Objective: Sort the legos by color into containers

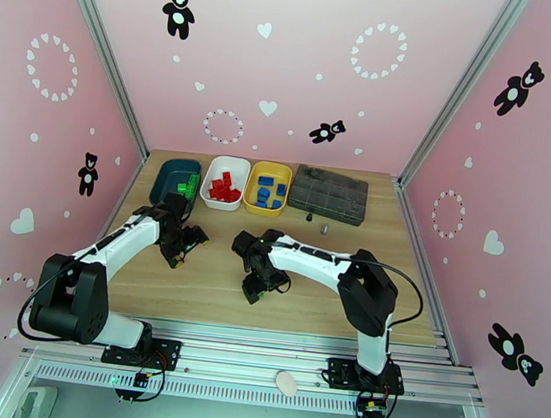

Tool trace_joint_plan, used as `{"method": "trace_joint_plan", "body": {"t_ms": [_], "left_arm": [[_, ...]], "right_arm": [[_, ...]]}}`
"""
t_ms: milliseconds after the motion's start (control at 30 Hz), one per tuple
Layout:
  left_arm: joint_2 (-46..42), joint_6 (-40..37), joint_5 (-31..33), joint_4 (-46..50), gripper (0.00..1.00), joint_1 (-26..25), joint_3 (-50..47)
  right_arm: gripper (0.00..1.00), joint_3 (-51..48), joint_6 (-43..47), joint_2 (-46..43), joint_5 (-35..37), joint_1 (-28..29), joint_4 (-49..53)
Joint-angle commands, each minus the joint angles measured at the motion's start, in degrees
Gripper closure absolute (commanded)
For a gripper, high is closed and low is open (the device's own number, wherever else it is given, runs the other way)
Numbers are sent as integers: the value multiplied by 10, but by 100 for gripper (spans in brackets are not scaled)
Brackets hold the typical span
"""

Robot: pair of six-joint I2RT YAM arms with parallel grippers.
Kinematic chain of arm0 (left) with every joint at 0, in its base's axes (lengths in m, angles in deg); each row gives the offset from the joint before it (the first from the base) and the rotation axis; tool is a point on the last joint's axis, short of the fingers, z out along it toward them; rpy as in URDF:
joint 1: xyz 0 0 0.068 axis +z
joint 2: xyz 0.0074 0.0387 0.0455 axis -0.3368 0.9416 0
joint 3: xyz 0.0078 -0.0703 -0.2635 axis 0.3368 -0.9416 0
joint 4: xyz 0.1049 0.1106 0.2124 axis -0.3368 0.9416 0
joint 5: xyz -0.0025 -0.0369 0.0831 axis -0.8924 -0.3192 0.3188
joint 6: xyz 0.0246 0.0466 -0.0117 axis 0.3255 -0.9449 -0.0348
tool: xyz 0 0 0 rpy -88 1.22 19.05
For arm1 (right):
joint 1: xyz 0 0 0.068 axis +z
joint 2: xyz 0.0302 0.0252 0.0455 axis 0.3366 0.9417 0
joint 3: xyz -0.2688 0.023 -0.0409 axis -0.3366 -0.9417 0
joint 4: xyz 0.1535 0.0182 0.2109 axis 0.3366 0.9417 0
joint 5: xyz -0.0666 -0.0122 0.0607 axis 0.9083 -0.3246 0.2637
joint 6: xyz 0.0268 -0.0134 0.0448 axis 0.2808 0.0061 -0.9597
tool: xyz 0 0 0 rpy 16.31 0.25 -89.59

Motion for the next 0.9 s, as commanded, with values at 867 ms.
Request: {"method": "trace_joint_plan", "body": {"t_ms": [867], "left_arm": [[11, 3, -41, -13, 14, -1, -6]], "right_arm": [[37, 168, 10, 140, -27, -52, 26]]}}
